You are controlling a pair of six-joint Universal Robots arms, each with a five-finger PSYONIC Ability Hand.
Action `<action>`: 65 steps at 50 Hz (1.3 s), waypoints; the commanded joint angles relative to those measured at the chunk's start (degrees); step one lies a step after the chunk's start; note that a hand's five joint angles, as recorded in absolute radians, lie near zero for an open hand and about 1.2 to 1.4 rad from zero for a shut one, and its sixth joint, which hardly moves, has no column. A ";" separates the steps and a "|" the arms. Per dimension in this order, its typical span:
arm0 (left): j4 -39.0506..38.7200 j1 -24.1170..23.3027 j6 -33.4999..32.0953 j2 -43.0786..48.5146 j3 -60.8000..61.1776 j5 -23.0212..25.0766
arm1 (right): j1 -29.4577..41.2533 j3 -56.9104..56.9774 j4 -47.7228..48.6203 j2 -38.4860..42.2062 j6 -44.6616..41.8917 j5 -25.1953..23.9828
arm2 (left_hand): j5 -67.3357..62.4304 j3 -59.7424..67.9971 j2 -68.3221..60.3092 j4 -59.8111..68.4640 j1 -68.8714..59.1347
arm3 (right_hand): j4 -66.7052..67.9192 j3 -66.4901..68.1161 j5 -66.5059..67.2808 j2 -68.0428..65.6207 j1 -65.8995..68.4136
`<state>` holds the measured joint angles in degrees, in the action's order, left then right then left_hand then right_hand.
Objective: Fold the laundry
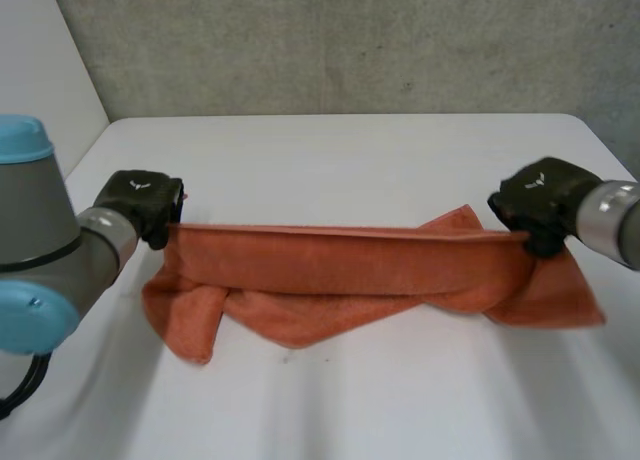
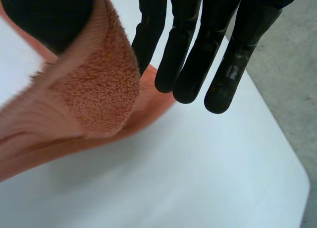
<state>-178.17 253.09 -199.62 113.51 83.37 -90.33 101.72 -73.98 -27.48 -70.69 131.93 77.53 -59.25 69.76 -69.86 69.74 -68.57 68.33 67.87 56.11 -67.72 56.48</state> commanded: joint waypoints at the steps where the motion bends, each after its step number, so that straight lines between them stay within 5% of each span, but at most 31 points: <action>1: -12.85 0.03 0.11 5.41 -13.73 0.33 | 3.93 13.77 13.85 10.22 0.52 7.02 | -10.75 10.24 -10.14 10.26 -11.43 | 11.67 12.13 13.89 -12.28 23.52; 2: -12.90 0.03 0.11 5.41 -13.76 0.33 | 4.45 17.69 18.03 11.18 0.70 8.15 | -10.75 10.24 -10.14 10.26 -11.43 | 11.67 12.13 13.89 -12.28 23.52; 6: -32.87 0.03 0.38 3.22 -18.67 2.51 | 5.07 24.67 35.59 9.70 3.58 9.48 | -10.75 10.24 -10.14 10.26 -11.43 | 11.67 12.13 13.89 -12.28 23.52; 12: -51.73 -0.06 1.08 -2.93 -17.11 4.28 | 4.72 19.40 52.79 3.36 9.05 9.39 | -10.75 10.24 -10.14 10.26 -11.43 | 11.67 12.13 13.89 -12.28 23.52; 20: -48.59 2.05 1.69 -5.49 -6.49 3.93 | 4.19 6.39 52.26 -2.53 12.03 8.60 | -10.75 10.24 -10.14 10.26 -11.43 | 11.67 12.13 13.89 -12.28 23.52; 29: -48.06 3.46 2.13 -5.76 9.36 3.84 | 4.19 -10.37 44.97 -2.79 12.21 1.41 | -10.75 10.24 -10.14 10.26 -11.43 | 11.67 12.13 13.89 -12.28 23.52; 42: -38.75 2.75 1.69 0.22 20.95 3.85 | 0.68 -20.15 38.29 6.26 17.31 -3.53 | -10.75 10.24 -10.14 10.26 -11.43 | 11.67 12.13 13.89 -12.28 23.52; 48: -37.16 3.37 1.87 -0.22 21.31 3.84 | -4.06 -20.41 36.88 6.61 27.47 -3.70 | -10.75 10.24 -10.14 10.26 -11.43 | -23.34 -22.88 -21.11 22.73 -11.48; 55: -36.55 4.16 2.13 -0.75 21.31 4.02 | -9.78 -20.94 36.44 6.44 40.69 -3.53 | -10.75 10.24 -10.14 10.26 -11.43 | -35.20 -34.75 -32.98 34.59 -23.35; 59: -36.37 4.25 1.87 -0.39 21.31 4.11 | -12.94 -21.82 36.09 6.44 45.86 -3.70 | -10.75 10.24 -10.14 10.26 -11.43 | -28.35 -27.90 -26.13 27.75 -16.50; 61: -36.37 4.25 1.96 0.22 21.31 4.19 | -14.52 -23.39 35.48 6.35 46.40 -6.15 | -10.75 10.24 -10.14 10.26 -11.43 | 8.81 9.26 11.03 -9.41 20.66; 65: -36.37 4.34 2.22 0.84 20.96 4.28 | -16.10 -24.63 35.56 6.18 45.96 -11.58 | -10.75 10.24 -10.14 10.26 -11.43 | 11.67 12.13 13.89 -12.28 23.52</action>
<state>-214.52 257.36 -197.62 113.35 104.63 -86.20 88.31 -96.40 8.43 -64.29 177.73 72.46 -59.25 69.76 -69.87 69.75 -68.56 60.19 60.16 48.13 -60.84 53.11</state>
